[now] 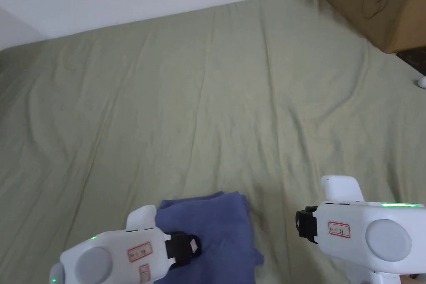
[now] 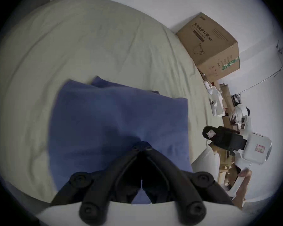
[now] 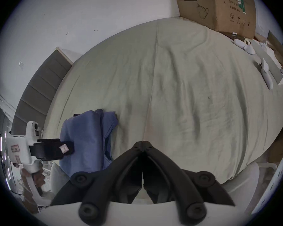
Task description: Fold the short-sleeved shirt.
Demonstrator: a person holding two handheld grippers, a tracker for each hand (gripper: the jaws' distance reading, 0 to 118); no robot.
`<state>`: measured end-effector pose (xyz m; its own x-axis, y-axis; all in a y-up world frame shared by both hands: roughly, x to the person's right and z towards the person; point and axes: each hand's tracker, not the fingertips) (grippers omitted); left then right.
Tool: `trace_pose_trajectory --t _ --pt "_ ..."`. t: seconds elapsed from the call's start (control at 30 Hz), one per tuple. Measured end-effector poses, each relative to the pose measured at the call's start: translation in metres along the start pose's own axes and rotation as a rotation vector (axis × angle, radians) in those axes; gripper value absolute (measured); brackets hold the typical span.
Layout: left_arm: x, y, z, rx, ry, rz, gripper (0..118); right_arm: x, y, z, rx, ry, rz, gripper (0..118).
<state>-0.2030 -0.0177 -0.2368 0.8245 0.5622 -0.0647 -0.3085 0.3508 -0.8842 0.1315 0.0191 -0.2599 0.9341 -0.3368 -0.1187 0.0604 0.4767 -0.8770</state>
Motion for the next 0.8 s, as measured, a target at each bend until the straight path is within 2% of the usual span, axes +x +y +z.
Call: trace_pose_trajectory --t 0.2,0.33,0.6,0.67,0.8 --pt "0.044 0.003 -0.022 -0.035 -0.011 -0.083 0 0.009 -0.001 0.002 0.008 -0.003 -0.016 0" --pt "0.071 0.001 -0.044 -0.093 -0.016 -0.187 0 0.019 0.0 0.0 0.009 -0.007 -0.041 0" --pt "0.094 -0.012 -0.084 -0.198 -0.112 -0.175 0 0.031 -0.002 0.001 0.002 -0.027 -0.071 0" --pt "0.096 -0.014 -0.082 -0.226 -0.089 -0.219 0 0.03 -0.001 0.005 0.0 -0.032 -0.071 0" --pt "0.081 0.0 -0.038 -0.143 -0.188 -0.187 0 0.024 0.002 0.014 0.016 -0.041 -0.056 0"
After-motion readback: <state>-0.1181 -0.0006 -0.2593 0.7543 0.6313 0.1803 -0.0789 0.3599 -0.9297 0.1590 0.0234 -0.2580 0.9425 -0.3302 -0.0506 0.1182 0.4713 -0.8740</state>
